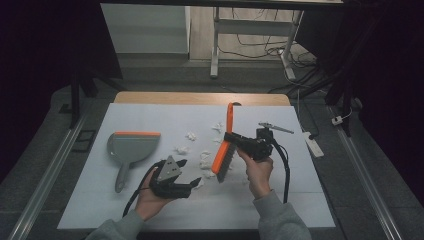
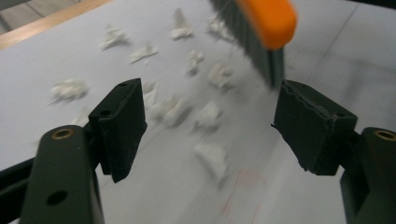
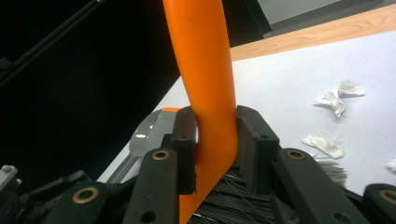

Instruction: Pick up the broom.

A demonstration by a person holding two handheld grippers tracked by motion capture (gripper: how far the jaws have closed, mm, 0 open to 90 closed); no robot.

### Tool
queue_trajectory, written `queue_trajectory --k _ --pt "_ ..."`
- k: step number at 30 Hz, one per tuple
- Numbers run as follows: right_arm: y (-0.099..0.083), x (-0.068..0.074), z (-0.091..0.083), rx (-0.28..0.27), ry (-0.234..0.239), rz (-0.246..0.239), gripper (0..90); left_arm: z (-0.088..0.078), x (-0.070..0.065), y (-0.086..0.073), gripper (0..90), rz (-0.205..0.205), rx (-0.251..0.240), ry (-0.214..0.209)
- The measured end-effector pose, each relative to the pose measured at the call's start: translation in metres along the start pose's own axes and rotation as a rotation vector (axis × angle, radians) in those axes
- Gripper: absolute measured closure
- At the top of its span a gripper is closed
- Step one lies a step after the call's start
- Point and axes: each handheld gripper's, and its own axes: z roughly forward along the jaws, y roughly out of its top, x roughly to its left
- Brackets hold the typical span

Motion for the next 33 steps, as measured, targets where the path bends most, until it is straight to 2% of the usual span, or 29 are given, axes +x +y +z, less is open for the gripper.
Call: queue_trajectory --k 7,11,15,17,20,23,26,27,29,30,33 --pt "-0.007 -0.001 0.004 -0.018 0.0 0.017 69.9 0.029 -0.017 0.013 29.0 0.028 -0.018 -0.016" --pt "-0.011 -0.001 0.007 -0.039 0.012 0.042 69.9 0.043 -0.022 0.016 31.4 0.021 -0.035 0.007" --pt "-0.013 0.001 0.008 -0.049 0.014 0.047 69.8 0.051 -0.02 0.016 36.0 0.007 -0.058 0.033" --pt "-0.013 0.0 0.008 -0.06 0.02 0.053 69.8 0.054 -0.018 0.015 43.6 0.006 -0.062 0.038" --pt "-0.014 0.0 0.008 -0.065 0.019 0.063 69.8 0.058 -0.018 0.015 49.1 0.005 -0.075 0.048" --pt "-0.017 -0.002 0.009 -0.076 0.031 0.083 69.8 0.061 -0.018 0.014 53.0 0.007 -0.081 0.044" --pt "-0.019 -0.003 0.01 -0.084 0.034 0.098 69.8 0.063 -0.016 0.014 64.5 0.004 -0.088 0.041" --pt "-0.019 -0.003 0.01 -0.084 0.034 0.098 69.8 0.063 -0.015 0.014 64.5 0.004 -0.088 0.042" --pt "-0.02 -0.002 0.009 -0.094 0.028 0.096 69.8 0.063 -0.012 0.013 71.7 -0.015 -0.081 0.036" --pt "-0.02 -0.002 0.009 -0.097 0.026 0.096 69.8 0.062 -0.01 0.013 73.8 -0.025 -0.08 0.038" --pt "-0.021 -0.001 0.008 -0.109 0.04 0.111 69.8 0.058 0.0 0.013 77.3 -0.07 -0.075 0.012"
